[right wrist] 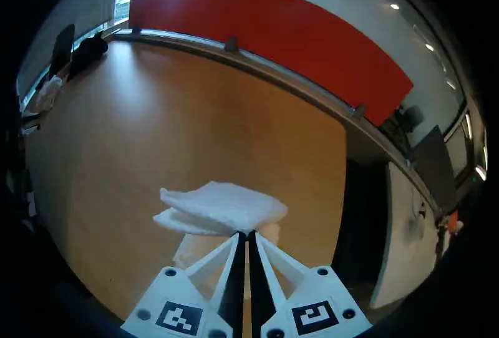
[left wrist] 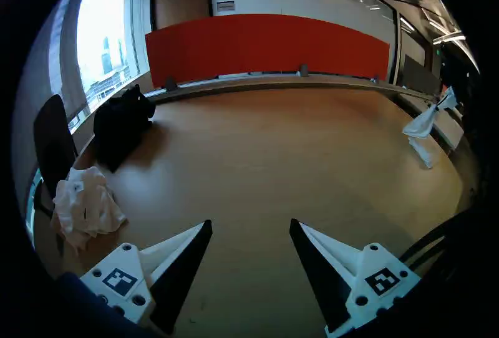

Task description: Fold towel

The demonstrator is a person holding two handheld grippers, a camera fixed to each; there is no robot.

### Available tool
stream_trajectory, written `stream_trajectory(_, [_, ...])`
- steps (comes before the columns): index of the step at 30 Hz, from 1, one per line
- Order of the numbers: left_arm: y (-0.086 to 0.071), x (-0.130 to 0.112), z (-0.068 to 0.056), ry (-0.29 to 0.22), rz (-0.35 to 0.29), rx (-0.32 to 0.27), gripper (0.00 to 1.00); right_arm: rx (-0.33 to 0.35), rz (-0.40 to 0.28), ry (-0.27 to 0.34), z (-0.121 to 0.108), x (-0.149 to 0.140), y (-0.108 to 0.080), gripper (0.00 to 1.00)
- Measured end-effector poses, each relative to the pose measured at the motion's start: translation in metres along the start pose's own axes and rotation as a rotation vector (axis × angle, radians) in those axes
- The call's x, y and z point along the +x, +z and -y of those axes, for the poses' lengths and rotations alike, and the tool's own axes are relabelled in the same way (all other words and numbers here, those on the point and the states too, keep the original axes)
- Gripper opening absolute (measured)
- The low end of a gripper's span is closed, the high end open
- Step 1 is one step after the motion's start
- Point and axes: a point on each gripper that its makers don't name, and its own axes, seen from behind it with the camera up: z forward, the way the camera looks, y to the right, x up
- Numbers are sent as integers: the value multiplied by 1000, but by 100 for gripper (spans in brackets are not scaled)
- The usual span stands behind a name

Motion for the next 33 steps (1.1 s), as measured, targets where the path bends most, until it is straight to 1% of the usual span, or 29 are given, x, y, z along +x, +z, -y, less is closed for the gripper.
stream_trajectory(5, [-1,-1,0,6,0,-1,93,-5,25,28,-1,-21,1,3])
stream_trajectory(14, [-6,-3,3,7,2,6,92,-10,61,67,-3,-48,5,3])
stream_trajectory(26, [-10,-6,4,13,6,13,92,-10,131,111,-1,-88,20,3])
stream_trajectory(33, [-10,-7,5,19,13,15,92,-12,166,124,-4,-104,27,3])
